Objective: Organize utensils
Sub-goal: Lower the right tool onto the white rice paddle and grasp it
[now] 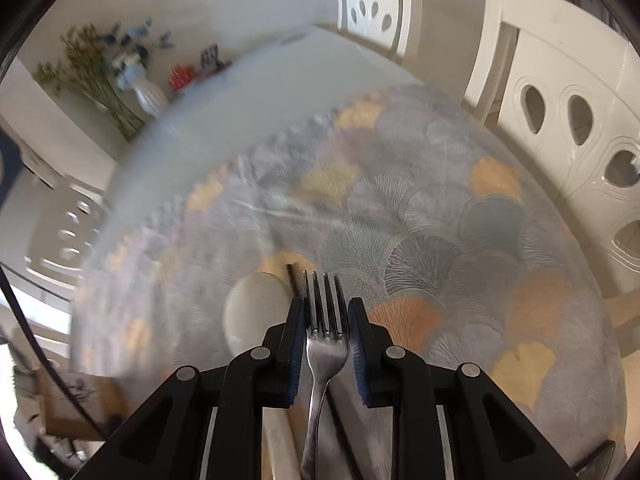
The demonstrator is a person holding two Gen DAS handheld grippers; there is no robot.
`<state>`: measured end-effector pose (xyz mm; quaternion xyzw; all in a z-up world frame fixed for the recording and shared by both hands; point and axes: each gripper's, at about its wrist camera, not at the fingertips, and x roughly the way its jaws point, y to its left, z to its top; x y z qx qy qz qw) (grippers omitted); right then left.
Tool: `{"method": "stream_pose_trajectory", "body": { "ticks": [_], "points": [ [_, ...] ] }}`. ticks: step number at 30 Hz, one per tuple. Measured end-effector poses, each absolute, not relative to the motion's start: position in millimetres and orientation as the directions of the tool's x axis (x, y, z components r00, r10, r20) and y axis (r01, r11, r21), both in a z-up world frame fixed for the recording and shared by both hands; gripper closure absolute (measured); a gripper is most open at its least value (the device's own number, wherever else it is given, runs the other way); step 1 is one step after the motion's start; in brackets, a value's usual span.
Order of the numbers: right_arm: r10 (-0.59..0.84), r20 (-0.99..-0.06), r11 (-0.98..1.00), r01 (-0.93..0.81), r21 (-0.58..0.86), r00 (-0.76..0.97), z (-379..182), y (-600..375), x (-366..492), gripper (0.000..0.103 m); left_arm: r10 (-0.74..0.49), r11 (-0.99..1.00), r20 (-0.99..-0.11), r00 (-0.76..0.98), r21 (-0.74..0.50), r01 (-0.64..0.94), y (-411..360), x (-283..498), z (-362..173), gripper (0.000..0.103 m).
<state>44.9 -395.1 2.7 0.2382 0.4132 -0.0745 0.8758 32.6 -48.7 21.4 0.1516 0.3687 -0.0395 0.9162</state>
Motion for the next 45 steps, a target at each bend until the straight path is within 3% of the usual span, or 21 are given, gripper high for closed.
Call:
{"method": "stream_pose_trajectory", "body": {
  "ticks": [7, 10, 19, 21, 23, 25, 26, 31, 36, 41, 45],
  "points": [
    [0.062, -0.682, 0.901, 0.253, 0.352, 0.728, 51.9, -379.9, -3.3, 0.085, 0.039, 0.951, -0.688, 0.725, 0.249, 0.184, -48.9, 32.4, 21.6, 0.000],
    [0.034, -0.641, 0.930, 0.211, 0.302, 0.766, 76.7, -366.2, -19.3, 0.094, 0.040, 0.951, -0.687, 0.725, 0.250, 0.184, -48.9, 32.7, 21.5, 0.000],
    [0.006, -0.487, 0.981, 0.089, 0.173, 0.873, 149.8, -335.8, -28.5, 0.098, 0.040, 0.951, -0.688, 0.725, 0.249, 0.184, -49.4, 32.3, 21.7, 0.000],
    [0.019, -0.506, 0.981, 0.082, 0.177, 0.862, 150.0, -339.1, -23.7, 0.098, 0.040, 0.951, -0.688, 0.725, 0.249, 0.184, -49.9, 32.7, 21.5, 0.000],
    [0.069, -0.549, 0.967, 0.080, 0.243, 0.833, 141.9, -350.9, -18.7, 0.091, 0.039, 0.951, -0.688, 0.725, 0.249, 0.184, -49.9, 32.9, 21.4, 0.000],
    [0.132, -0.627, 0.936, 0.112, 0.334, 0.767, 121.3, -368.8, -12.6, 0.054, 0.040, 0.951, -0.688, 0.725, 0.249, 0.184, -50.1, 32.7, 21.5, 0.000],
    [0.140, -0.643, 0.919, 0.143, 0.368, 0.753, 110.5, -376.7, -13.2, 0.052, 0.040, 0.951, -0.688, 0.725, 0.249, 0.184, -50.1, 32.9, 21.4, 0.000],
    [0.123, -0.753, 0.806, 0.377, 0.456, 0.647, 46.7, -422.6, -16.3, 0.052, 0.039, 0.951, -0.688, 0.725, 0.249, 0.184, -50.0, 33.1, 21.3, 0.000],
    [0.303, -0.773, 0.827, 0.249, 0.504, 0.557, 22.4, -388.5, -4.3, 0.052, 0.041, 0.951, -0.688, 0.725, 0.250, 0.184, -50.2, 33.0, 21.3, 0.000],
    [0.248, -0.809, 0.936, 0.082, 0.341, 0.533, 29.2, -323.7, 26.3, 0.052, 0.040, 0.951, -0.687, 0.725, 0.250, 0.184, -50.4, 32.8, 21.4, 0.000],
    [0.211, -0.875, 0.952, 0.112, 0.286, 0.436, 6.1, -314.1, 72.4, 0.051, 0.040, 0.951, -0.688, 0.725, 0.249, 0.184, -50.4, 32.7, 21.5, 0.000]
  ]
}}
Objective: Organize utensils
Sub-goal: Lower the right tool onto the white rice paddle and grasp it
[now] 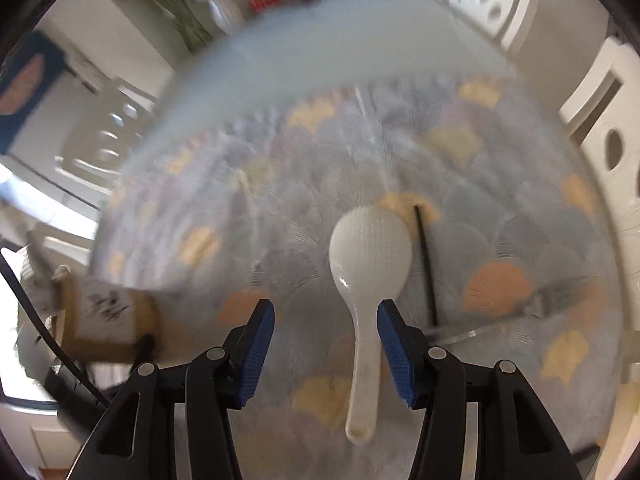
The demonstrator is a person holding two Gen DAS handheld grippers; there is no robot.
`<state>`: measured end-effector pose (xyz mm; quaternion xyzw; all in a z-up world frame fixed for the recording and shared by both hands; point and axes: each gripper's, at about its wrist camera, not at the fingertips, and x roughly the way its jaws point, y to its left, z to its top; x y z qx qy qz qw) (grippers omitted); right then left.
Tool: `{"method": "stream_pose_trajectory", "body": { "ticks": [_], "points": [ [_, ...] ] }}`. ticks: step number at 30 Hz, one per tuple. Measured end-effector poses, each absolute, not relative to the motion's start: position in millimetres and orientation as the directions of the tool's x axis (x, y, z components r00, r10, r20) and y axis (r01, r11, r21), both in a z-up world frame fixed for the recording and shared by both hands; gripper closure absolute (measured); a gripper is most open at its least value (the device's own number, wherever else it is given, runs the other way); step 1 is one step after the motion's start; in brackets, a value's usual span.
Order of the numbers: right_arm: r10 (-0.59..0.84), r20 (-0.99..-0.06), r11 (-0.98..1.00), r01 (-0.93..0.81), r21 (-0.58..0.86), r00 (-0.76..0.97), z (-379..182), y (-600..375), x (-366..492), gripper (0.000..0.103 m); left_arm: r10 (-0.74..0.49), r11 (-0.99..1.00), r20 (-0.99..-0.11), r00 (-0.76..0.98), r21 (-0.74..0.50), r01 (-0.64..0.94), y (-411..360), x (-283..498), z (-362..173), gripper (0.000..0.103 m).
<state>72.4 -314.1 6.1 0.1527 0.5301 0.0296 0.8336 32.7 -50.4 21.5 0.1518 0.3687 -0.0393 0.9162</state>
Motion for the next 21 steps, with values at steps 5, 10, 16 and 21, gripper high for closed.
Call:
{"method": "stream_pose_trajectory", "body": {
  "ticks": [5, 10, 16, 21],
  "points": [
    [0.050, -0.929, 0.969, 0.207, 0.134, 0.367, -22.5, -316.5, 96.7, 0.051, 0.039, 0.951, -0.688, 0.725, 0.248, 0.184, -50.7, 32.9, 21.2, 0.000],
    [0.075, -0.916, 0.969, 0.190, 0.161, 0.393, -28.9, -319.4, 103.4, 0.027, 0.039, 0.951, -0.688, 0.725, 0.247, 0.184, -50.8, 32.7, 20.9, 0.000],
    [-0.061, -0.904, 0.988, 0.152, 0.004, 0.424, -29.3, -298.7, 122.7, 0.042, 0.036, 0.952, -0.691, 0.722, 0.244, 0.186, -50.3, 33.3, 20.2, 0.000],
    [0.056, -0.878, 0.985, 0.119, 0.127, 0.475, -15.9, -302.9, 107.6, 0.042, 0.031, 0.953, -0.697, 0.716, 0.237, 0.189, -45.6, 35.2, 21.0, 0.000]
  ]
}}
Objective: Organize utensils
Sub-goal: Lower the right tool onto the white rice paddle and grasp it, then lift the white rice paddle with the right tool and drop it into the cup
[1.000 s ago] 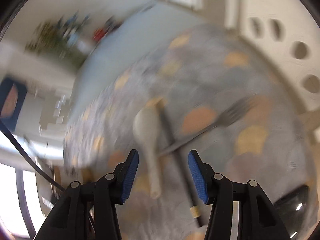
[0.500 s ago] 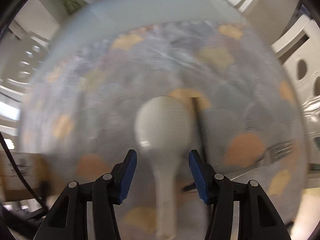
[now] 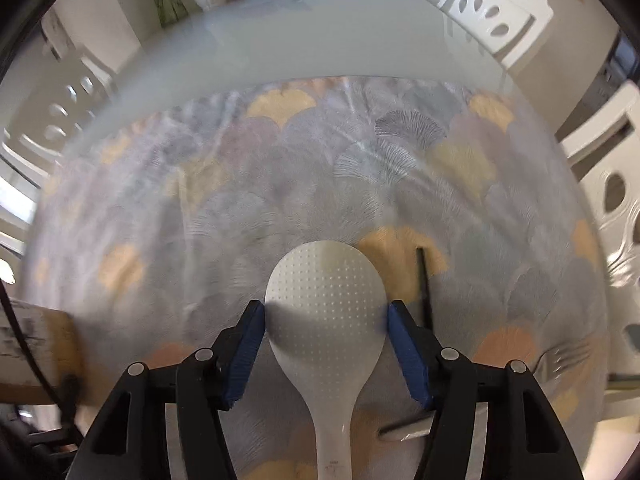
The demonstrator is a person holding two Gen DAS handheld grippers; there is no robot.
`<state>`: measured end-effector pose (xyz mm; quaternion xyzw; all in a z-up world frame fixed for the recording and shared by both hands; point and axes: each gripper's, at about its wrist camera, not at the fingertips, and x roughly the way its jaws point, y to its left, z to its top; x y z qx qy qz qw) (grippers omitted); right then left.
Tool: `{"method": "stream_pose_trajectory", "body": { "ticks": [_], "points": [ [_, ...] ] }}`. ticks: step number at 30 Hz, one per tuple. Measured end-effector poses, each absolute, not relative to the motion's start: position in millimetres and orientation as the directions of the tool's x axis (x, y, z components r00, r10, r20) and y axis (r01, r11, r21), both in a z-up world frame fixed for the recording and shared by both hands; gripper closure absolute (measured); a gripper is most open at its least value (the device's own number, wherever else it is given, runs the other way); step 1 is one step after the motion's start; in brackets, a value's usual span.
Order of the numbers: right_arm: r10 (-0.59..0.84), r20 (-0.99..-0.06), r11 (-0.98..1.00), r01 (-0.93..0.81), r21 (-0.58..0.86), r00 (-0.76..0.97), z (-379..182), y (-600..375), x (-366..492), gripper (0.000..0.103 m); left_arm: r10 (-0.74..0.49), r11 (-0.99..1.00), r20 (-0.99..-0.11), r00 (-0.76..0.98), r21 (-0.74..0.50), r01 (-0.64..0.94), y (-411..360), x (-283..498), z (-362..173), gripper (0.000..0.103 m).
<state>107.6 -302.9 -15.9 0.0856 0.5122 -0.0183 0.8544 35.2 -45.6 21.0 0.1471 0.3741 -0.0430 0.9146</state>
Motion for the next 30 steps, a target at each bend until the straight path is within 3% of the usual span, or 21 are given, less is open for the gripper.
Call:
{"method": "stream_pose_trajectory", "body": {
  "ticks": [4, 12, 19, 24, 30],
  "points": [
    [0.171, -0.797, 0.970, 0.041, 0.239, 0.579, 19.3, -309.6, 74.4, 0.042, 0.031, 0.953, -0.697, 0.716, 0.236, 0.189, -44.9, 35.2, 21.3, 0.000],
    [0.280, -0.603, 0.946, -0.106, 0.307, 0.747, 117.0, -287.9, 33.7, 0.042, 0.032, 0.953, -0.697, 0.717, 0.238, 0.189, -43.7, 35.1, 21.5, 0.000],
    [0.412, -0.363, 0.886, -0.274, 0.375, 0.836, 196.7, -247.2, 18.8, 0.042, 0.032, 0.953, -0.697, 0.717, 0.238, 0.189, -43.6, 35.3, 21.4, 0.000],
    [0.478, -0.241, 0.855, -0.385, 0.348, 0.845, 220.3, -191.7, 27.6, 0.042, 0.032, 0.953, -0.697, 0.717, 0.238, 0.189, -44.2, 35.2, 21.5, 0.000],
    [0.501, -0.194, 0.837, -0.415, 0.356, 0.844, 210.4, -135.0, 34.8, 0.042, 0.033, 0.952, -0.696, 0.717, 0.240, 0.188, -44.4, 35.1, 21.5, 0.000]
  ]
}}
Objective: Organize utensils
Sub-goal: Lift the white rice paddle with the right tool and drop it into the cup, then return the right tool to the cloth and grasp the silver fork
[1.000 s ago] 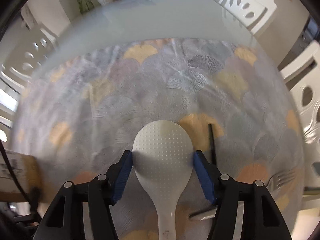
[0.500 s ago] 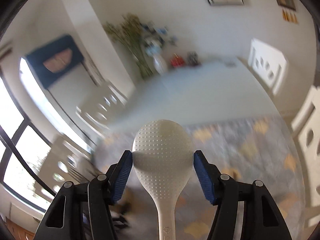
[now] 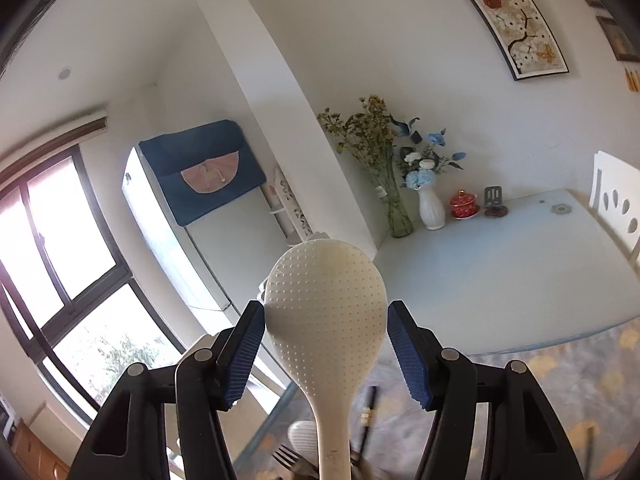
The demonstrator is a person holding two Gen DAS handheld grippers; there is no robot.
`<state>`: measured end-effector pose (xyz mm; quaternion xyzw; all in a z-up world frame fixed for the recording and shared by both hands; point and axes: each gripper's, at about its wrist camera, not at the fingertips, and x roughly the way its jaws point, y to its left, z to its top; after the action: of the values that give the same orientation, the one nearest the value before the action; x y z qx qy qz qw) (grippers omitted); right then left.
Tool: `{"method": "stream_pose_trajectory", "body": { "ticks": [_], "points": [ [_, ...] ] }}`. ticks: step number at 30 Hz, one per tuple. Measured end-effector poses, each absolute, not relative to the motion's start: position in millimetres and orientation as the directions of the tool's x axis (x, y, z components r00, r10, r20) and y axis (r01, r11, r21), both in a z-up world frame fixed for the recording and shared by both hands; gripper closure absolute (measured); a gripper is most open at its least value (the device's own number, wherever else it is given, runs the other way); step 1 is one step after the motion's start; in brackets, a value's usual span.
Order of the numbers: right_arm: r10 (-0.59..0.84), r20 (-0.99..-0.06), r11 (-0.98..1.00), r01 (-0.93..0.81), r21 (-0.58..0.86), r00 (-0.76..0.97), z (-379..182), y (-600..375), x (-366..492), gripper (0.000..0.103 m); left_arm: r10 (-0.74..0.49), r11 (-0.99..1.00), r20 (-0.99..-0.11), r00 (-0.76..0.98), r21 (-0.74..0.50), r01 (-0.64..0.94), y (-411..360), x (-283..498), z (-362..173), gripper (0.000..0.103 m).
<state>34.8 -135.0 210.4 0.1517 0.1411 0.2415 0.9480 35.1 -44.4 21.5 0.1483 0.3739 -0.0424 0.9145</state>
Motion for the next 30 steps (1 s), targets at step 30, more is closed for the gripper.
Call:
{"method": "stream_pose_trajectory", "body": {
  "ticks": [30],
  "points": [
    [0.482, -0.090, 0.835, -0.425, 0.349, 0.872, 264.8, -195.2, -18.5, 0.007, 0.037, 0.951, -0.701, 0.712, 0.244, 0.191, -44.1, 38.2, 21.9, 0.000]
  ]
}}
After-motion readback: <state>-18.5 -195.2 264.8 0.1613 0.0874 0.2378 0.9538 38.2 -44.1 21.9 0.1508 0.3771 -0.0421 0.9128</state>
